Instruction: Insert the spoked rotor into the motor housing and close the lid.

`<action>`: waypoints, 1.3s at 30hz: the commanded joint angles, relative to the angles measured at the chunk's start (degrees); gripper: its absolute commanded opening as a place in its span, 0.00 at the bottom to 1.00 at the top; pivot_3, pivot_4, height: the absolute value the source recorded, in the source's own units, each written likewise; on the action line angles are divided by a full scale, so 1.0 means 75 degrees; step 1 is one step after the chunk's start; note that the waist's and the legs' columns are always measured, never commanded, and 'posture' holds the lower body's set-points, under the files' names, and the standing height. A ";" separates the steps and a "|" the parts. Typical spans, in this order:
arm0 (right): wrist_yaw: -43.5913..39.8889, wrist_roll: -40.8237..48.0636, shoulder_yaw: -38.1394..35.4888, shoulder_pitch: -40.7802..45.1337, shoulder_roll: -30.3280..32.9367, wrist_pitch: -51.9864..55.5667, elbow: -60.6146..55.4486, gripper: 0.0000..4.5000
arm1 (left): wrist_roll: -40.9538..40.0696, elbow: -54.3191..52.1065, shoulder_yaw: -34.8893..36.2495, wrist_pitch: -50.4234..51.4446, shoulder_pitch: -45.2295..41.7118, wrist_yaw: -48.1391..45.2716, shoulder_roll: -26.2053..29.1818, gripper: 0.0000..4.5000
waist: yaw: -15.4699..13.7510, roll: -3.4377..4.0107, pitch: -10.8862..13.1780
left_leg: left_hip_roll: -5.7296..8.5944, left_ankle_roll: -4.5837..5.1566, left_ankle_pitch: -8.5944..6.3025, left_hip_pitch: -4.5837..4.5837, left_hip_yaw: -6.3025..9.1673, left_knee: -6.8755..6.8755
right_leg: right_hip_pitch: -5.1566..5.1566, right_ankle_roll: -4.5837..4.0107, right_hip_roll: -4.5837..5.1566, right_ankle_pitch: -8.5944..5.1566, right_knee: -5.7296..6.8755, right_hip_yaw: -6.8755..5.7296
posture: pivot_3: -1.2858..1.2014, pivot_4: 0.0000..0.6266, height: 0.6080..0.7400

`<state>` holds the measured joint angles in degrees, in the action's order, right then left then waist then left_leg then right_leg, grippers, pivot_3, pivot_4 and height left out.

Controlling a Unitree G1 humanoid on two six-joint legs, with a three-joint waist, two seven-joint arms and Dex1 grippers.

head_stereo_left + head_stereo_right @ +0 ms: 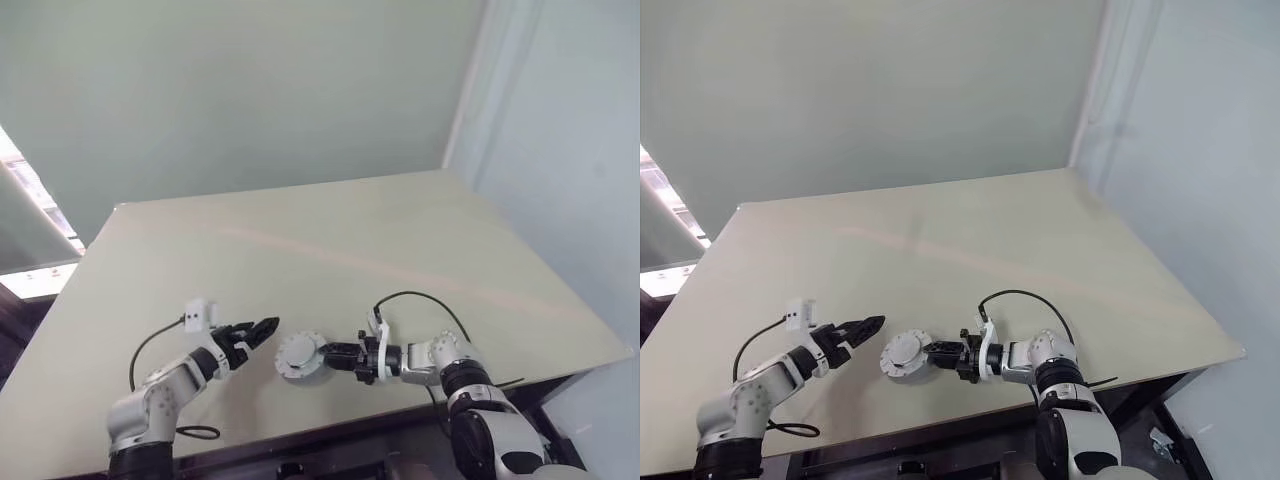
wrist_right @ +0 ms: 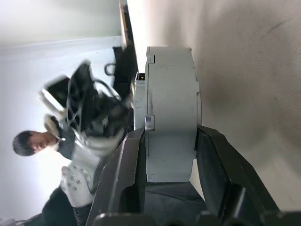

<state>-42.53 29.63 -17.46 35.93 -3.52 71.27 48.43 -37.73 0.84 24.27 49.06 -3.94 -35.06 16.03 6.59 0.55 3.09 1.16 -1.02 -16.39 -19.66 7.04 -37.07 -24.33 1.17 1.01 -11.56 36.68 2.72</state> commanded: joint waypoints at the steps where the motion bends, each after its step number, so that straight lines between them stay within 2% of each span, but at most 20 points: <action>1: -0.0120 0.0614 -0.0341 0.0142 -0.0139 -0.0039 -0.0460 0.27 | -0.1533 -0.0439 0.0783 0.0811 0.0051 0.0325 -0.0352 0.99 | -0.0049 -0.0005 0.0002 | 0.0000 0.0000 -0.0001 0.0000 -0.0001 -0.0003 | 0.0000 0.0000 0.0000 0.0000 0.0000 0.0000 | 0.52 0.00 1.00; 6: 0.0088 0.0931 -0.0639 0.0224 -0.0264 -0.0079 -0.0750 0.27 | -0.2999 -0.0386 0.1480 0.1432 0.0343 0.0911 -0.0772 0.99 | -0.0065 -0.0009 0.0003 | -0.0006 0.0000 0.0000 0.0003 0.0002 -0.0014 | 0.0001 0.0000 -0.0009 0.0000 0.0012 -0.0007 | 0.52 0.00 1.00; 12: 0.0307 0.1275 -0.0791 0.0402 -0.0435 0.0023 -0.1248 0.27 | -0.4224 -0.0273 0.1916 0.1467 0.0671 0.1689 -0.1223 0.99 | -0.0068 -0.0014 0.0002 | -0.0006 -0.0001 0.0000 0.0003 0.0000 -0.0021 | 0.0004 -0.0001 -0.0010 0.0000 0.0013 -0.0005 | 0.52 0.00 1.00; 21: 0.0674 0.1562 -0.0606 0.0509 -0.0761 0.0192 -0.1949 0.27 | -0.5772 -0.0244 0.1895 0.0872 0.0642 0.2303 -0.2044 0.99 | -0.0136 -0.0021 0.0002 | -0.0003 -0.0001 0.0000 0.0001 -0.0002 -0.0023 | 0.0004 -0.0002 -0.0010 0.0000 0.0011 -0.0004 | 0.52 0.00 1.00; 28: 0.0863 0.1681 -0.0473 0.0483 -0.0829 0.0263 -0.2164 0.27 | -0.6239 -0.0189 0.1354 0.0729 0.0668 0.2558 -0.2298 0.99 | -0.0148 -0.0023 0.0001 | -0.0001 -0.0001 0.0000 -0.0004 -0.0004 -0.0028 | 0.0004 -0.0003 -0.0010 0.0000 0.0010 -0.0003 | 0.52 0.00 1.00; 39: 0.0953 0.1801 -0.0347 0.0410 -0.0804 0.0323 -0.2232 0.27 | -0.6106 0.0120 0.0572 0.0496 0.0618 0.2595 -0.2348 0.99 | -0.0148 -0.0023 0.0001 | -0.0001 -0.0001 0.0000 -0.0004 -0.0005 -0.0030 | 0.0005 -0.0004 -0.0012 -0.0001 0.0010 -0.0002 | 0.52 0.00 1.00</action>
<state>-34.48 39.43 -19.60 37.57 -7.69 73.56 34.96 -83.03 2.50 29.35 53.24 1.69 -15.24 -1.96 5.48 0.38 3.09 1.15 -1.02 -16.39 -19.69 7.00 -37.29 -24.29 1.14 0.92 -11.57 36.76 2.70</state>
